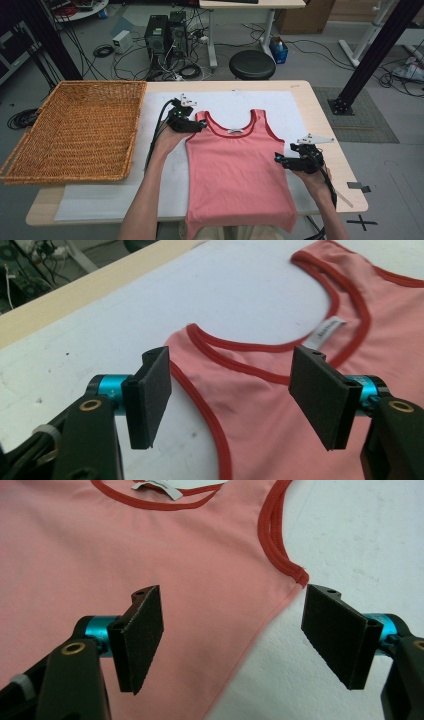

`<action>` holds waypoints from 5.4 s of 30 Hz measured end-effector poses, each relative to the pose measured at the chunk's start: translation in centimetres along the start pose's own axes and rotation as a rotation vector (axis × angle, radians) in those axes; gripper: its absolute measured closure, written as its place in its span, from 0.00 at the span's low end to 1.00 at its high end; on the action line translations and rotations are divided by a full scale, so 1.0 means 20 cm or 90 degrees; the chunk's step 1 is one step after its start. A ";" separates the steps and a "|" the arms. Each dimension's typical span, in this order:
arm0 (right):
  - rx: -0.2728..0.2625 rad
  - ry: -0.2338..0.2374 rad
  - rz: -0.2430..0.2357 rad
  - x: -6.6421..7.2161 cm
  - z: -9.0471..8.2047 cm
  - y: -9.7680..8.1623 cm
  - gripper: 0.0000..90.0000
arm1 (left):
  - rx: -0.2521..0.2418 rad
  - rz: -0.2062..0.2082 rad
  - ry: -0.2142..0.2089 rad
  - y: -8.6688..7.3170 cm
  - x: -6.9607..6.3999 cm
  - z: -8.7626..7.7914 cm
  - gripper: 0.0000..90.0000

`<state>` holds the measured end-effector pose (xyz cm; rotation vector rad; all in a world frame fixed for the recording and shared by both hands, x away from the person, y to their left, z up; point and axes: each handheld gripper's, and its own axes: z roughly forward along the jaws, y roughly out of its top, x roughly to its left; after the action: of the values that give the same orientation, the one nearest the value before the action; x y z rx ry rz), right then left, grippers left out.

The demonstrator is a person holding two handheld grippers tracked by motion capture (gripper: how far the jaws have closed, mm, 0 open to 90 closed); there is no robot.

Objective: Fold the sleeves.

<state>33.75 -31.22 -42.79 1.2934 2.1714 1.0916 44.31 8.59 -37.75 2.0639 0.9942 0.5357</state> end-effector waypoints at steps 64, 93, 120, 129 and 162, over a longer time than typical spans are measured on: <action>0.017 0.001 -0.016 0.05 0.02 0.01 0.29 | 0.087 -0.029 -0.037 0.01 0.20 0.51 0.88; 0.007 0.010 -0.022 0.07 0.01 0.00 0.30 | -0.063 0.050 -0.089 -0.09 -0.23 -0.05 0.92; 0.005 0.020 -0.033 0.11 0.00 0.01 0.30 | -0.017 0.041 -0.172 -0.53 -0.56 -0.23 0.76; 0.004 0.024 -0.037 0.12 0.00 0.02 0.30 | -0.061 0.059 -0.179 -0.47 -0.55 -0.28 0.69; 0.012 0.049 -0.029 0.09 0.00 0.08 0.38 | -0.042 0.076 -0.223 -0.54 -0.59 -0.30 0.66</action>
<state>33.89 -29.25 -41.40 1.2216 2.2612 1.1227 28.29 6.24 -43.03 2.0747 0.6439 0.2496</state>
